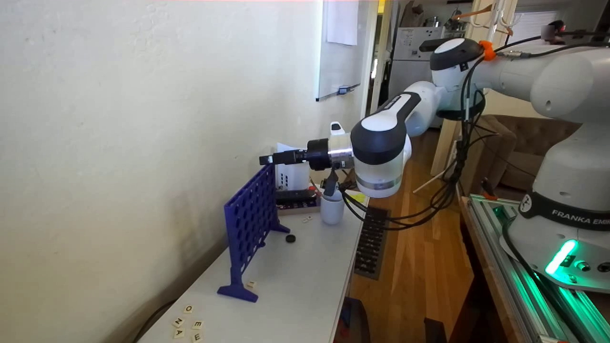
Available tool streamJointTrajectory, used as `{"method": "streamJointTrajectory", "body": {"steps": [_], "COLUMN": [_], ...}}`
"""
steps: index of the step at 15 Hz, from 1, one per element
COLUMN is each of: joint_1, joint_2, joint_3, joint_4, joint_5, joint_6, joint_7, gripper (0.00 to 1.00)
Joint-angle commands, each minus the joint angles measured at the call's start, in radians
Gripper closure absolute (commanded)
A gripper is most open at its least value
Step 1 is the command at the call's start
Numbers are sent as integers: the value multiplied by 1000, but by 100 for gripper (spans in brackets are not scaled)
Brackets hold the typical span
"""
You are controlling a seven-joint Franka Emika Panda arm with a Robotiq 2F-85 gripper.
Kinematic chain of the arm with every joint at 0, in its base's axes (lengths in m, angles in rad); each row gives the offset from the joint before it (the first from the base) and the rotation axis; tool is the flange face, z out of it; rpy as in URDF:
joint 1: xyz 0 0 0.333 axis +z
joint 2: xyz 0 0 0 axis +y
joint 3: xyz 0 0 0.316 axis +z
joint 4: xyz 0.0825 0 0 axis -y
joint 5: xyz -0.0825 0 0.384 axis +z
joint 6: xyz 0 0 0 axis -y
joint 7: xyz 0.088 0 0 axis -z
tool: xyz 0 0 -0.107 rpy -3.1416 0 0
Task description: Put one dark blue circle inside the blue object
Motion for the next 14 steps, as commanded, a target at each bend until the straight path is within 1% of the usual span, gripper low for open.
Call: {"method": "streamJointTrajectory", "body": {"steps": [1,3,5,6,7,8,9,10,11,12,14], "joint_1": [-76,-132,-190,-226,-246,-276,-305,-287,-290,-319,-352], "joint_2": [0,-15,-66,-102,-139,-175,-234,-291,-329,-373,-462], "joint_3": [48,99,172,232,281,347,394,448,508,565,675], "joint_4": [-84,-141,-223,-272,-304,-334,-359,-322,-307,-311,-303], "joint_5": [-15,-2,58,129,198,283,360,430,510,585,738], "joint_6": [17,16,16,16,16,16,16,16,16,16,16], "joint_7": [-62,-137,-226,-304,-365,-416,-424,-415,-434,-443,-459], "gripper": [2,0,0,0,0,0,0,0,0,0,0]}}
